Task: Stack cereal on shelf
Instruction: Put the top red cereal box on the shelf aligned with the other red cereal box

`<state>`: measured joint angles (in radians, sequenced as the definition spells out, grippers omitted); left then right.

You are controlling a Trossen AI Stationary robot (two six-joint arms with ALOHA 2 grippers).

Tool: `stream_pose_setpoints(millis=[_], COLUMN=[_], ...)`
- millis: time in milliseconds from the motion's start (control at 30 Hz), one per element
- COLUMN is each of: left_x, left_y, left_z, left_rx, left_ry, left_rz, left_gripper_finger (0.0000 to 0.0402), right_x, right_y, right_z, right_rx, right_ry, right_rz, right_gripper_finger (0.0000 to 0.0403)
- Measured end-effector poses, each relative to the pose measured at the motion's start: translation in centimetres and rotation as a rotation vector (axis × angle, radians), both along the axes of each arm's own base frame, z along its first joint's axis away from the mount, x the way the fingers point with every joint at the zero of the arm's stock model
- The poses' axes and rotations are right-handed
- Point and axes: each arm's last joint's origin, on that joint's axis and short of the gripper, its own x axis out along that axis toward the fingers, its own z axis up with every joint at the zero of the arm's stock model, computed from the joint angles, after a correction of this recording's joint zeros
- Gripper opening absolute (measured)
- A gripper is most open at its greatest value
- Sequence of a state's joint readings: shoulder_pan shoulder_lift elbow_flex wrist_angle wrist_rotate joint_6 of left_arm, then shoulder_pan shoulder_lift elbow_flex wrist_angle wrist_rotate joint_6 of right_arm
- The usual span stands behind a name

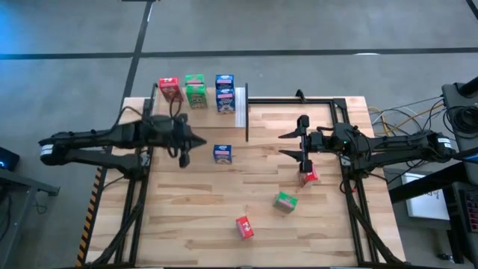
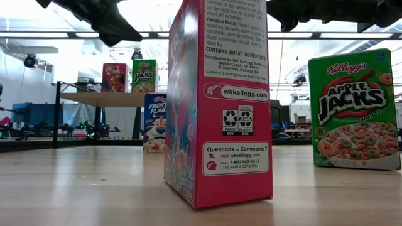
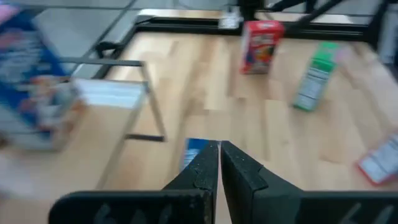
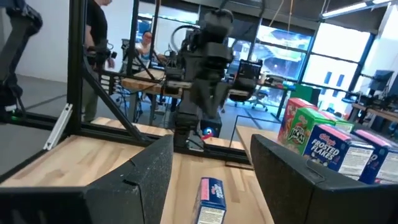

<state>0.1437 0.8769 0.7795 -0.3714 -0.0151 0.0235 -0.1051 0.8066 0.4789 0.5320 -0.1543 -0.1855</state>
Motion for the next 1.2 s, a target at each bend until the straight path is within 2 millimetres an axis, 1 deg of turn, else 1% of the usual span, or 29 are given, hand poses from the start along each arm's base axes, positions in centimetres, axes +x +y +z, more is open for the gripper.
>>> stream_pose_setpoints(millis=[100, 267, 367, 433, 567, 667, 800, 900, 1067, 1200], left_x=[0.4, 0.8, 1.1, 1.3, 1.6, 1.4, 0.5, -0.4, -1.6, -2.1], left_y=[-1.1, -2.4, -2.9, -3.3, -3.8, -3.9, -3.7, -3.4, -3.1, -3.0], left_z=[-0.8, -1.3, -1.4, -1.4, -1.6, -1.3, 0.3, 1.4, 2.5, 2.7], left_rx=[-0.019, -0.054, -0.063, -0.065, -0.039, 0.006, 0.059, 0.097, 0.128, 0.121], left_ry=[-0.009, 0.005, -0.002, -0.005, -0.005, -0.017, -0.053, -0.071, -0.123, -0.14], left_rz=[-0.049, -0.099, -0.123, -0.137, -0.173, -0.168, -0.135, -0.068, 0.01, 0.013], left_gripper_finger=[0.0001, 0.0001, 0.0001, 0.0001, 0.0001, 0.0001, 0.0001, 0.0001, 0.0001, 0.0001], right_x=[0.0, 0.0, 0.0, 0.1, 0.6, 1.3, 2.4, 3.2, 3.5, 2.6], right_y=[0.0, 0.1, 0.1, 0.1, 0.2, 0.6, 1.1, 1.4, 1.6, 1.6], right_z=[0.0, -0.4, -0.4, -0.5, -0.2, 0.2, 0.7, 1.0, 1.1, 1.0], right_rx=[0.033, 0.097, 0.199, 0.303, 0.488, 0.589, 0.695, 0.792, 0.983, 1.065], right_ry=[0.005, 0.045, 0.051, 0.067, 0.154, 0.261, 0.432, 0.571, 0.848, 1.1], right_rz=[0.005, 0.014, 0.024, 0.033, 0.041, 0.039, 0.008, -0.068, -0.275, -0.509], right_gripper_finger=[0.0206, 0.0206, 0.0205, 0.0205, 0.0205, 0.0205, 0.0205, 0.0205, 0.0205, 0.0205])
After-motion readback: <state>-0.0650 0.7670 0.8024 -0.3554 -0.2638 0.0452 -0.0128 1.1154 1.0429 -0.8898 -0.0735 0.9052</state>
